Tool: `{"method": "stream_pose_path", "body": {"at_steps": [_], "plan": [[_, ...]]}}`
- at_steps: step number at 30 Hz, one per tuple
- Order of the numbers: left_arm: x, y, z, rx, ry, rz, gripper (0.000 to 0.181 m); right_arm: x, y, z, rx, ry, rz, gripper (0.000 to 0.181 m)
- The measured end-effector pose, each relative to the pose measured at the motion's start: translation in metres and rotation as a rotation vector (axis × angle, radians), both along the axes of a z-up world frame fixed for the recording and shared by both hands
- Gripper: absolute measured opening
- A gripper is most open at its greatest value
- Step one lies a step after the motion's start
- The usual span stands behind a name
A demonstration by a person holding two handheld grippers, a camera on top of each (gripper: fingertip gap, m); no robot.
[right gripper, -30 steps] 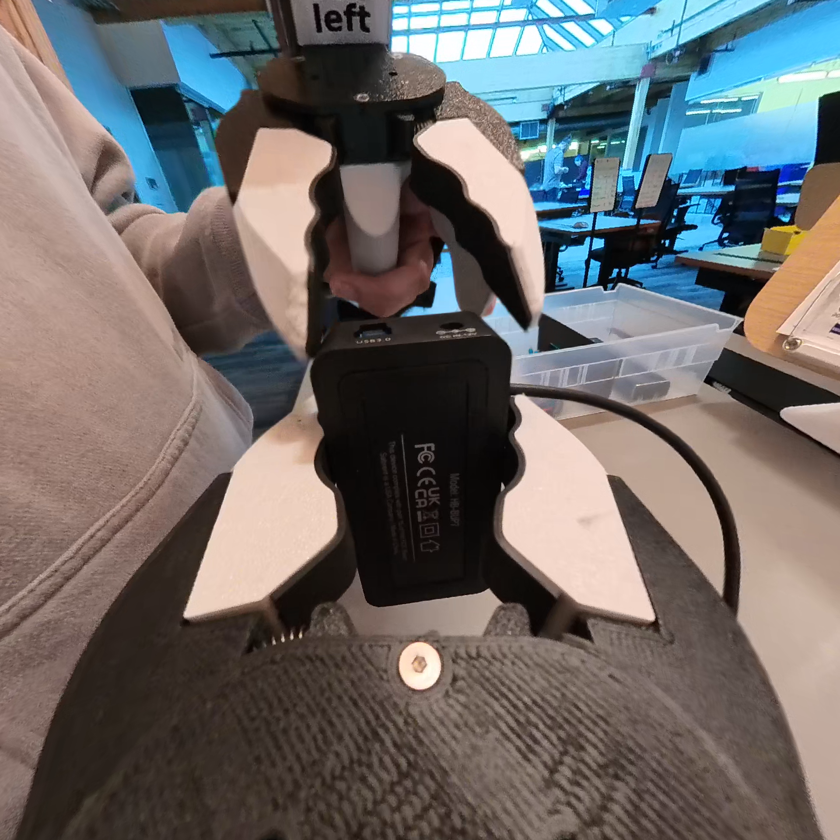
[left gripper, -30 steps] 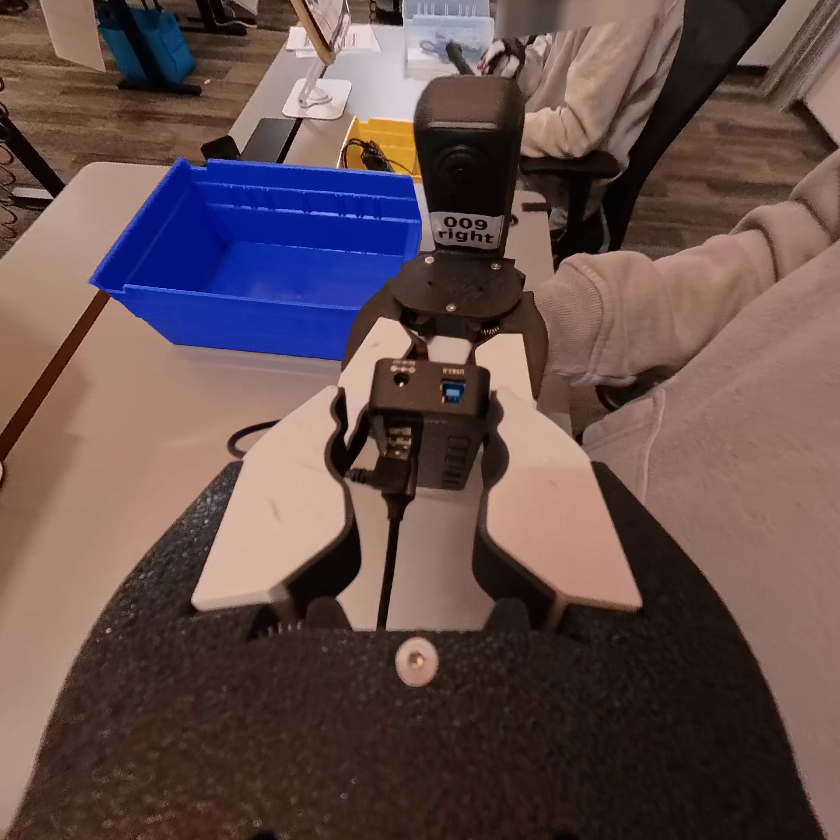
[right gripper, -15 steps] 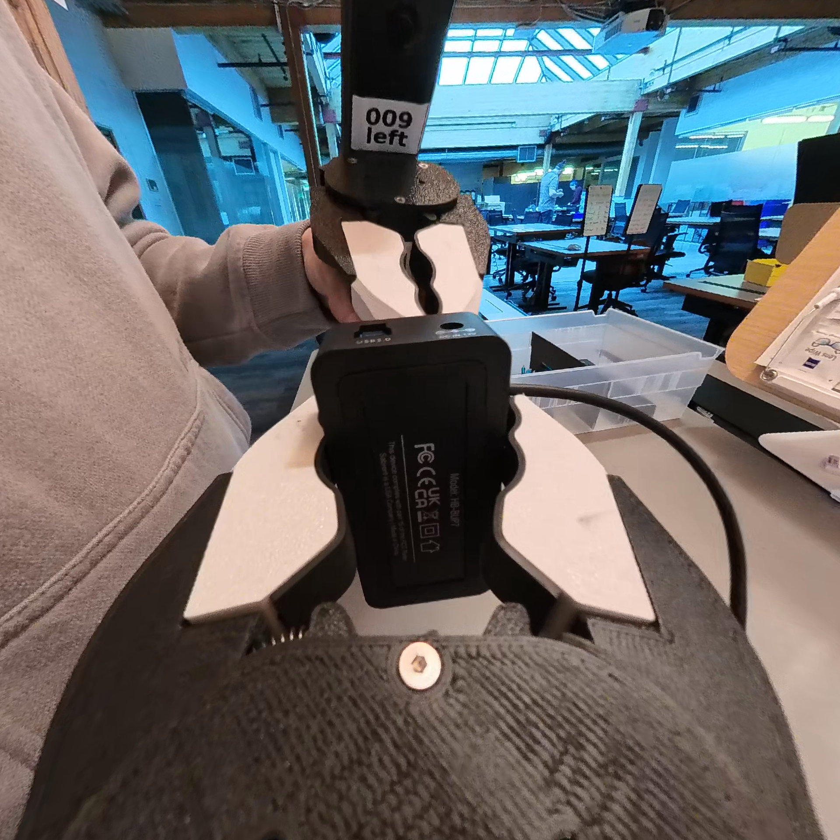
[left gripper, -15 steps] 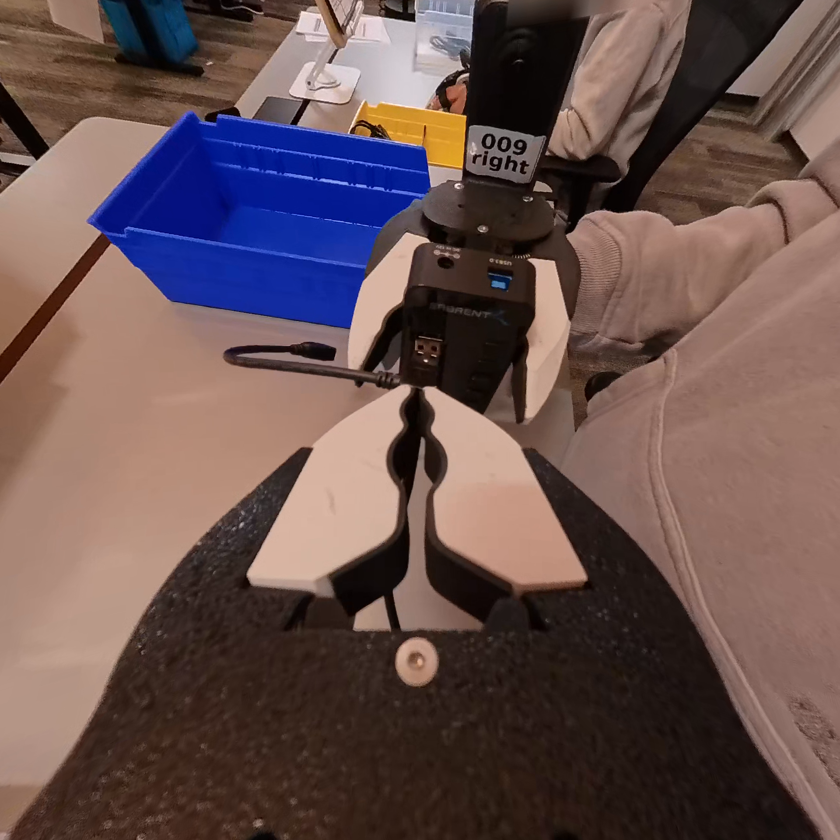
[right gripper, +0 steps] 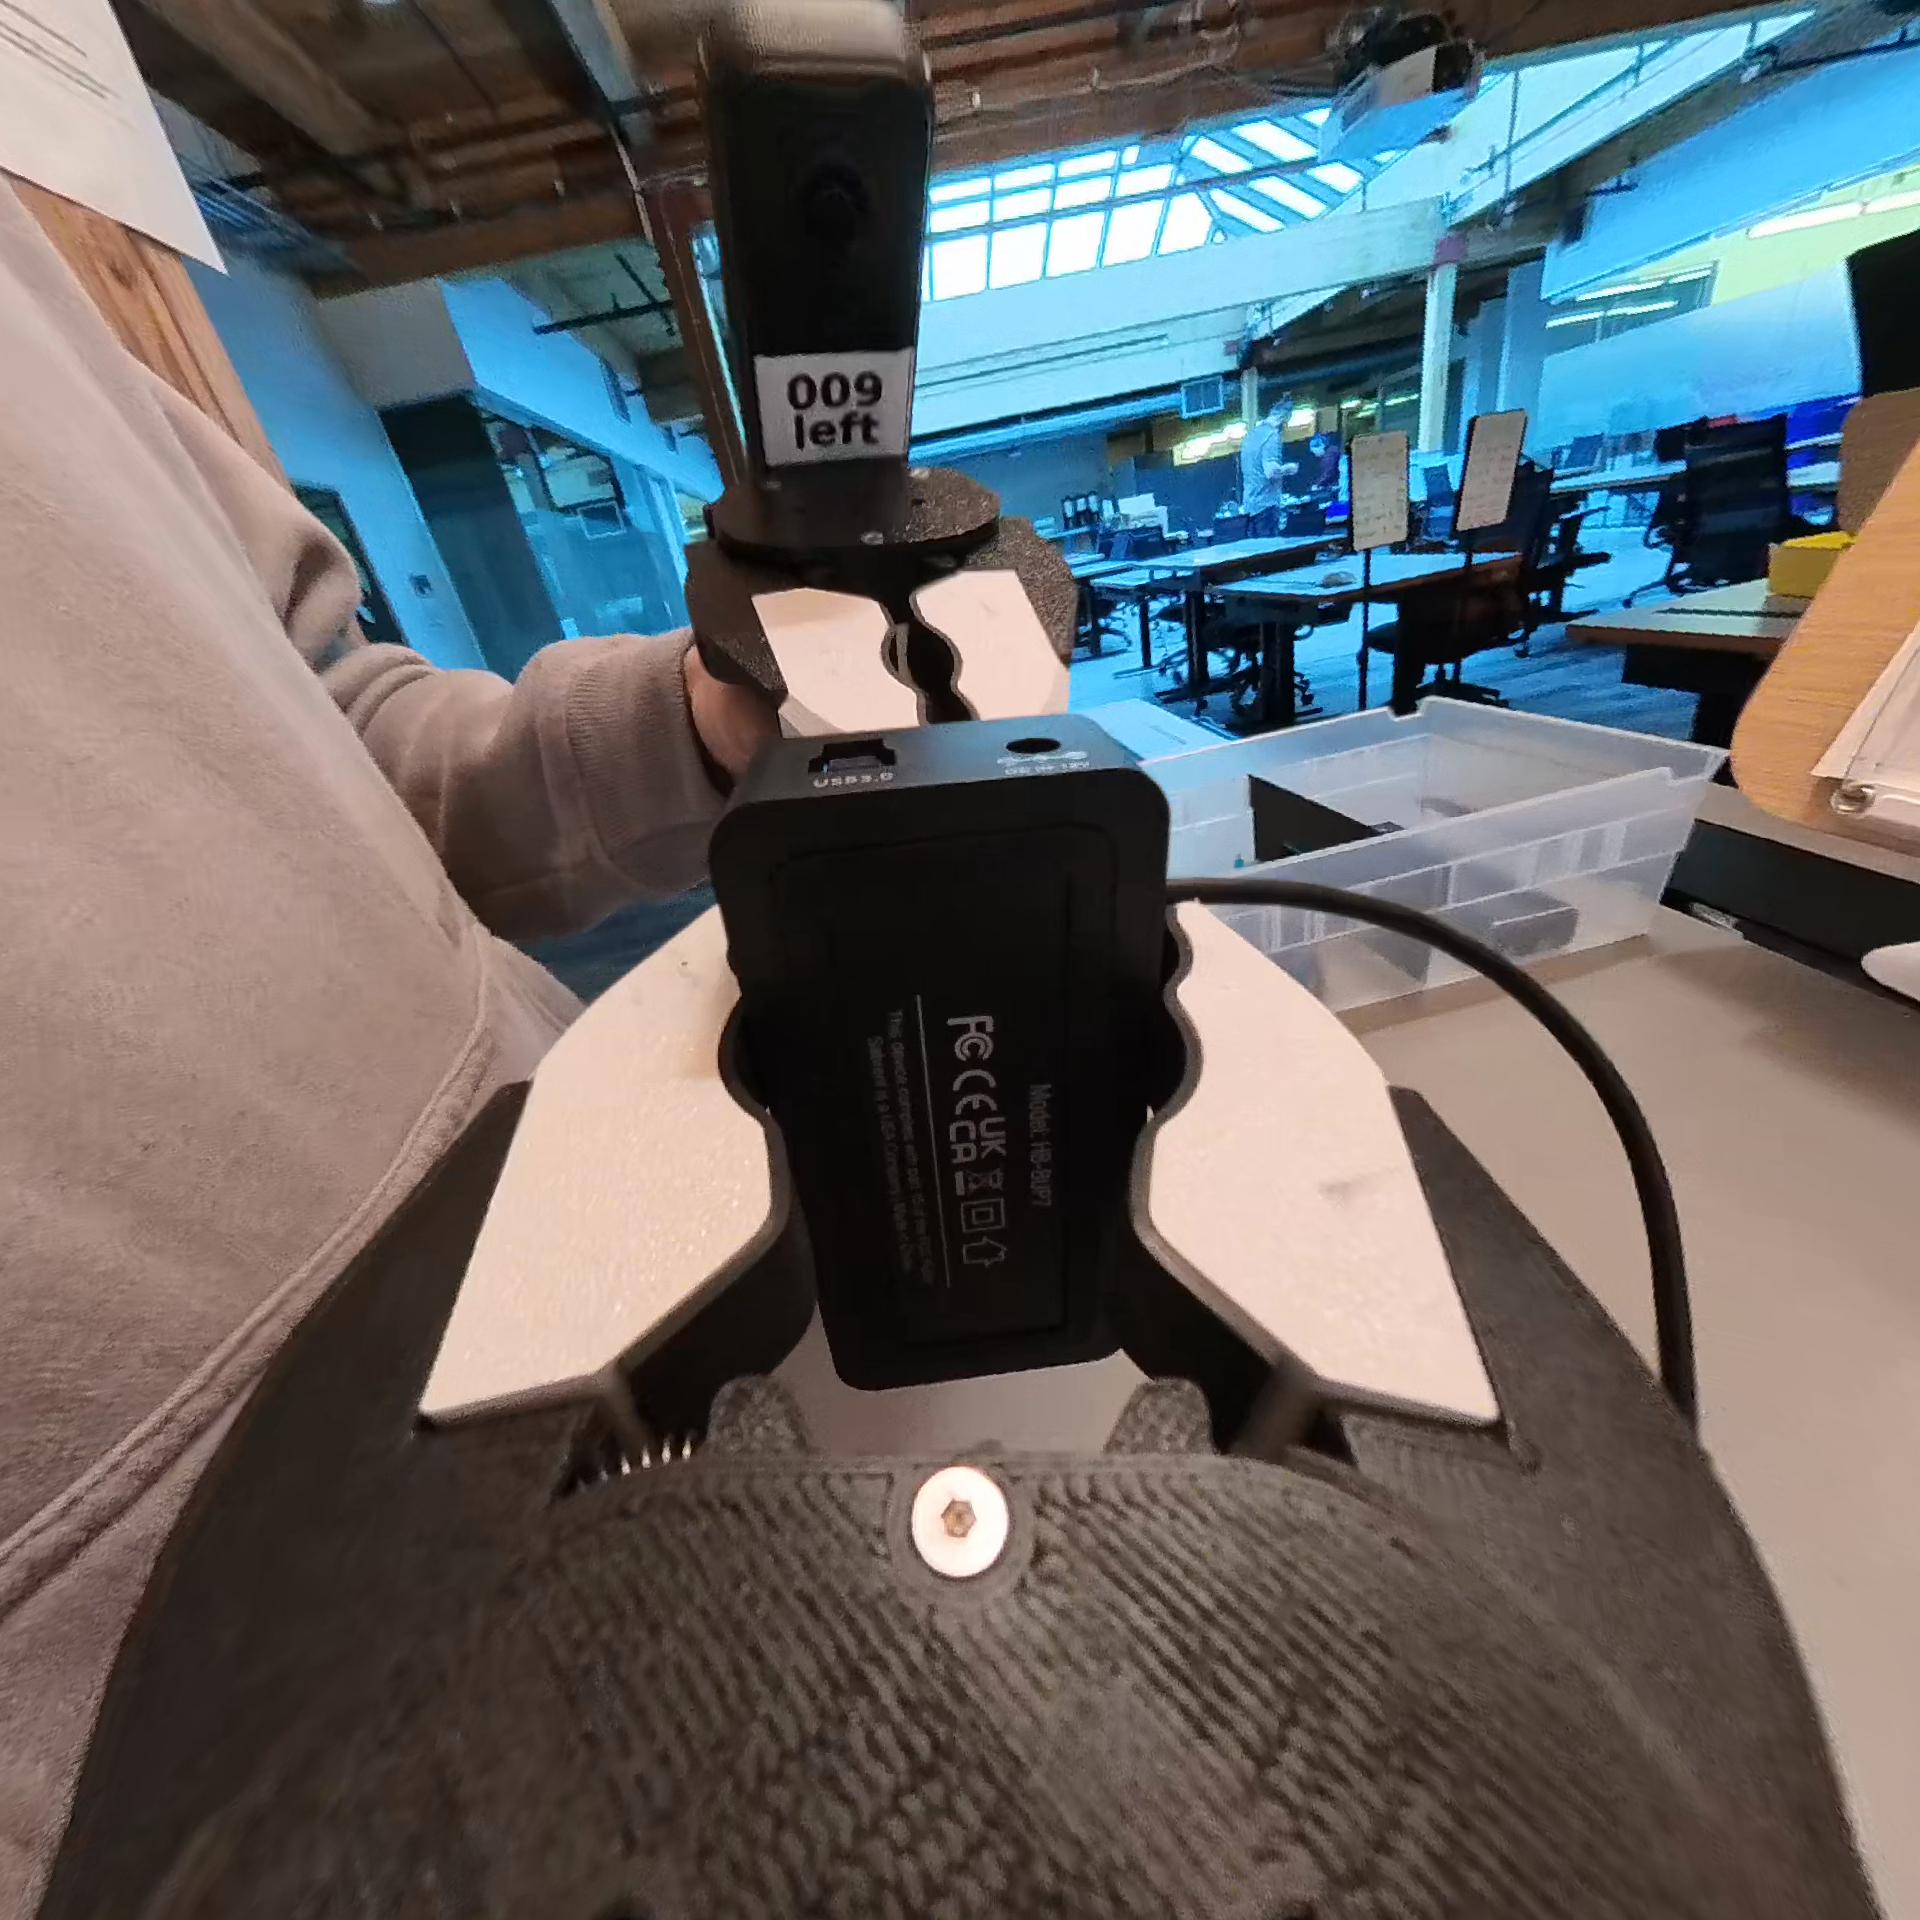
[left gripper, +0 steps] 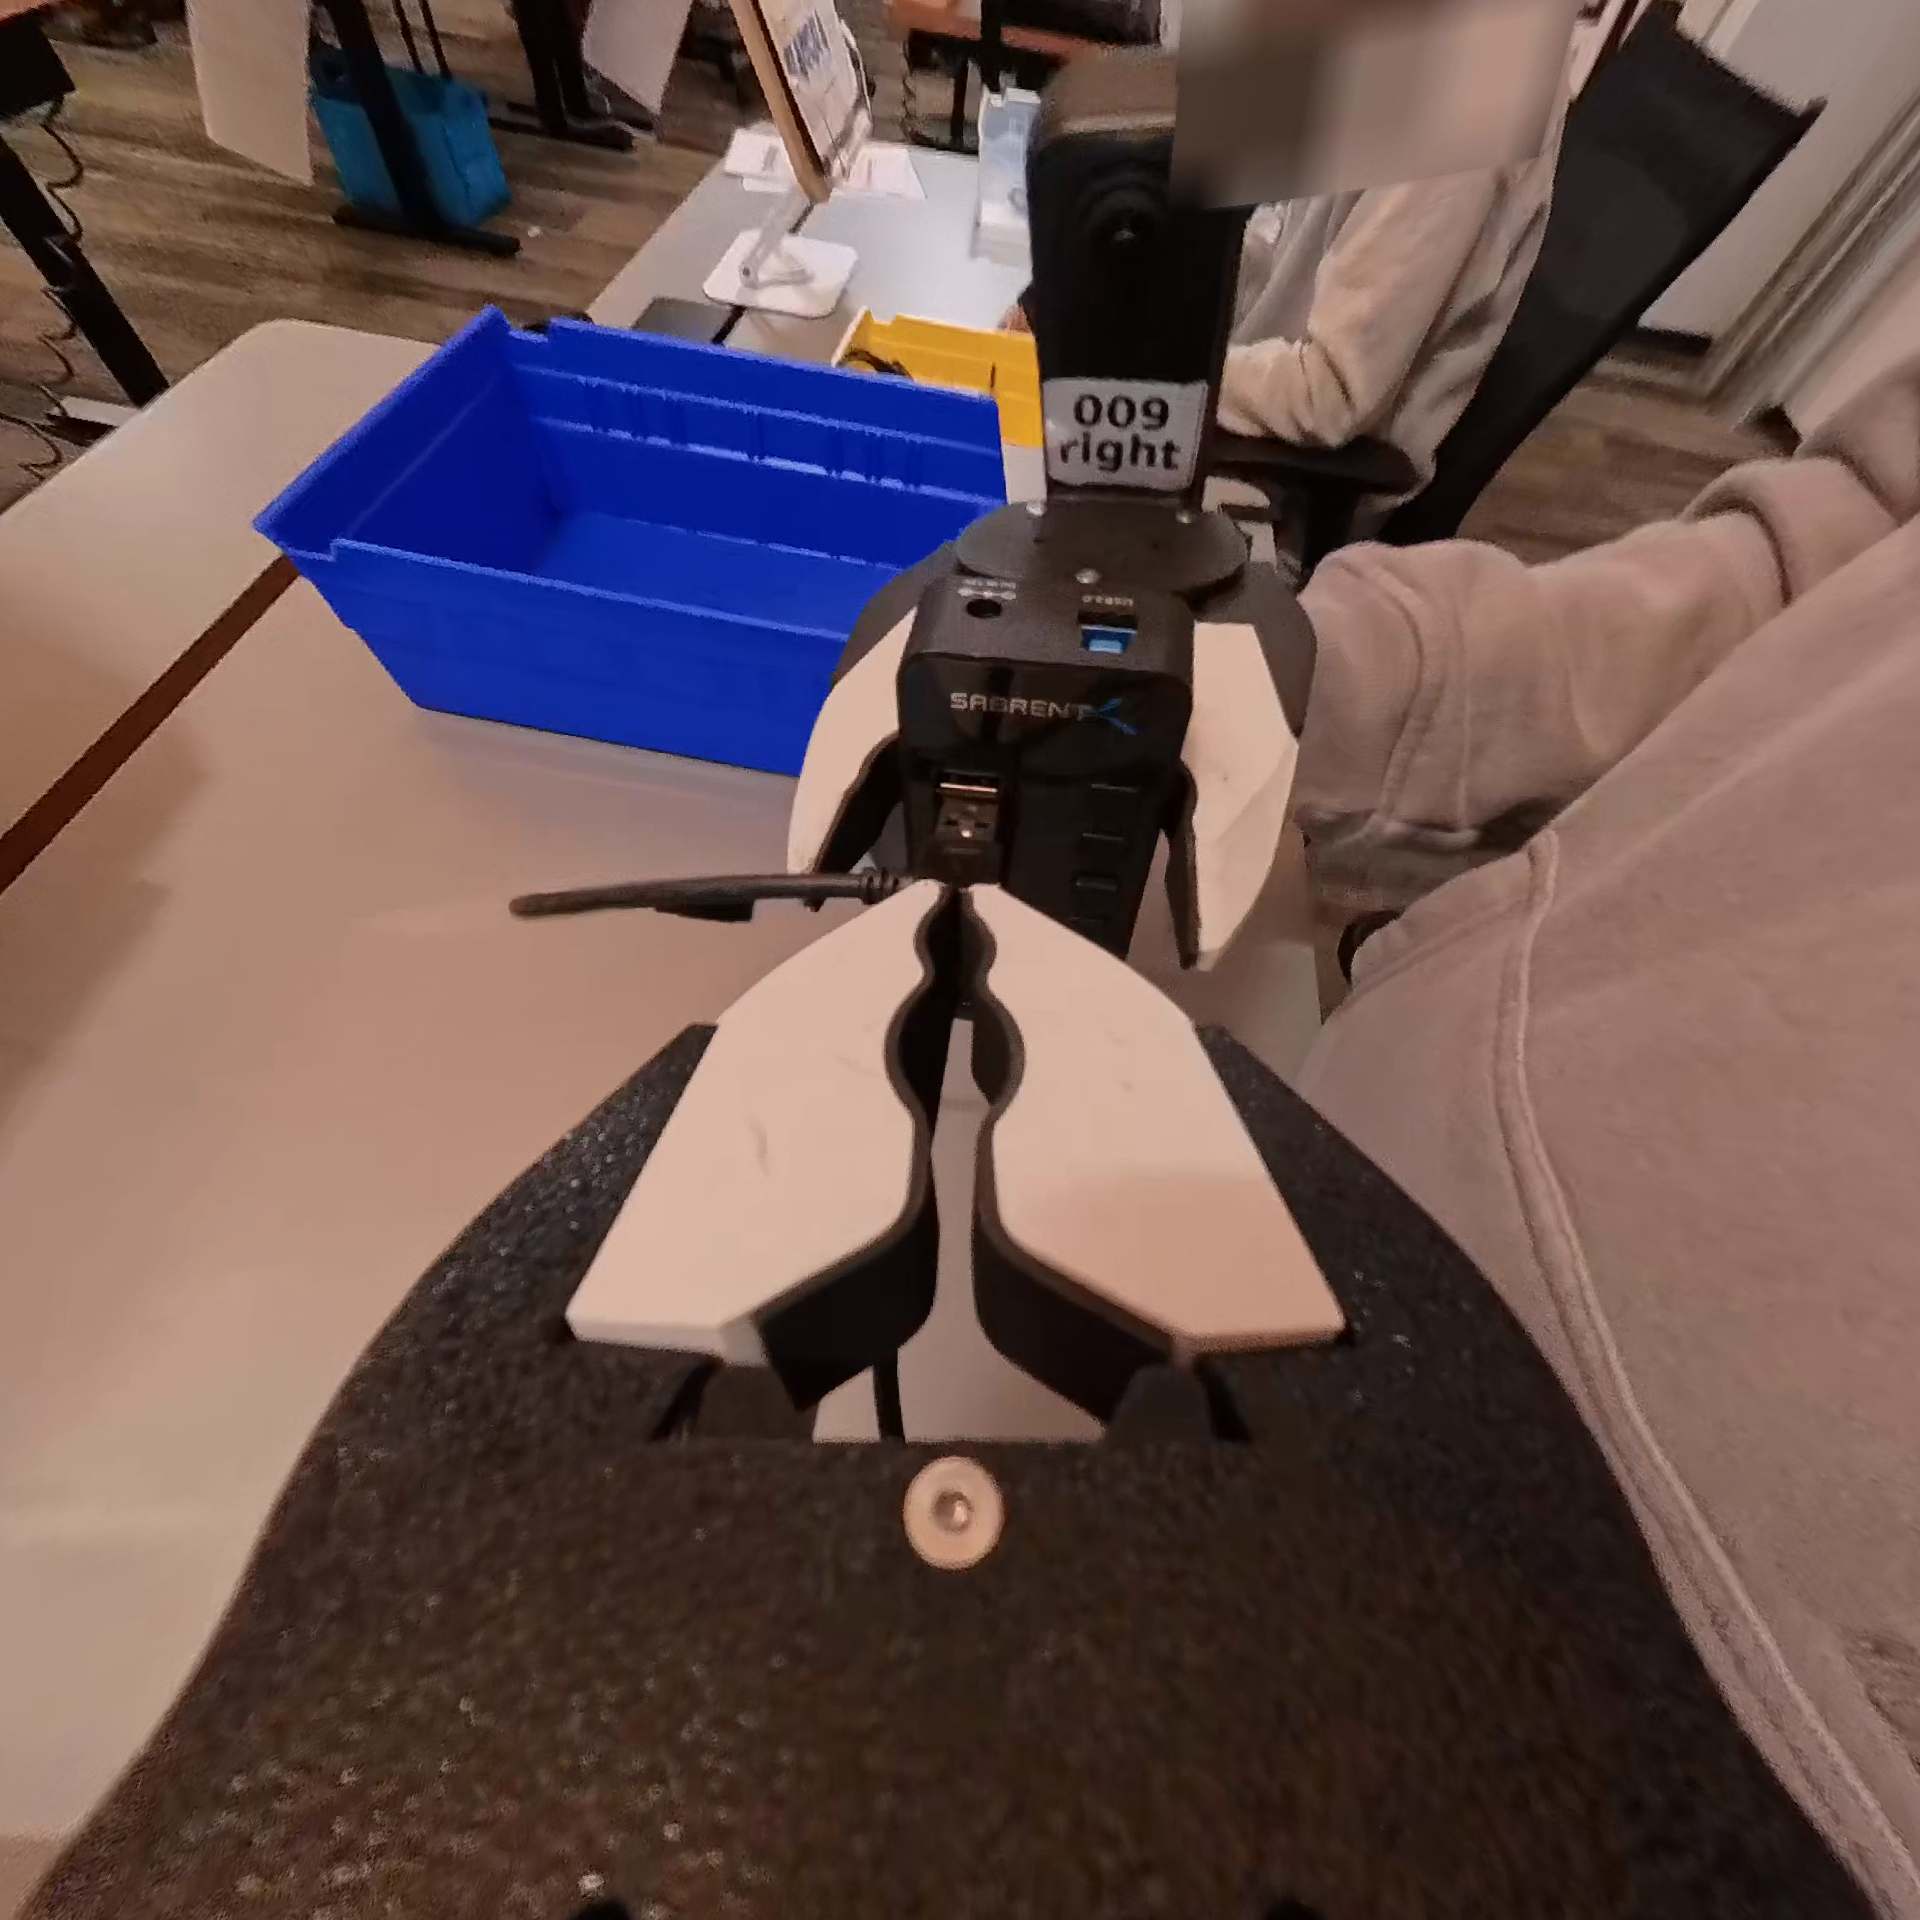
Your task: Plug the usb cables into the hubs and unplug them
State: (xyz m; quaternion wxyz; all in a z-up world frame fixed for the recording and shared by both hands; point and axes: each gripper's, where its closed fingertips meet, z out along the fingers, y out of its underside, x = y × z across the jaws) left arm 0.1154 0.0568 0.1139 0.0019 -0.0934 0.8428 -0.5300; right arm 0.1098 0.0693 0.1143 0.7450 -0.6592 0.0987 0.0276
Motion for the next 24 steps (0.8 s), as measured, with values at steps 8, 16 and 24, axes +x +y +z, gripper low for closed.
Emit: {"method": "stream_pose_path", "body": {"at_steps": [8, 16, 24], "plan": [[0.002, -0.007, 0.01, -0.083, 0.027, 0.016, 0.0, 0.001, -0.001, 0.009, 0.08, 0.032, 0.014, 0.072], [0.004, -0.003, -0.004, -0.025, -0.005, 0.043, 0.0, 0.002, 0.001, -0.008, -0.056, -0.039, 0.0, 0.072], [0.05, 0.057, 0.046, -0.311, -0.091, 0.381, 0.02, 0.033, -0.05, 0.029, -0.066, -0.154, -0.178, 0.072]]}}
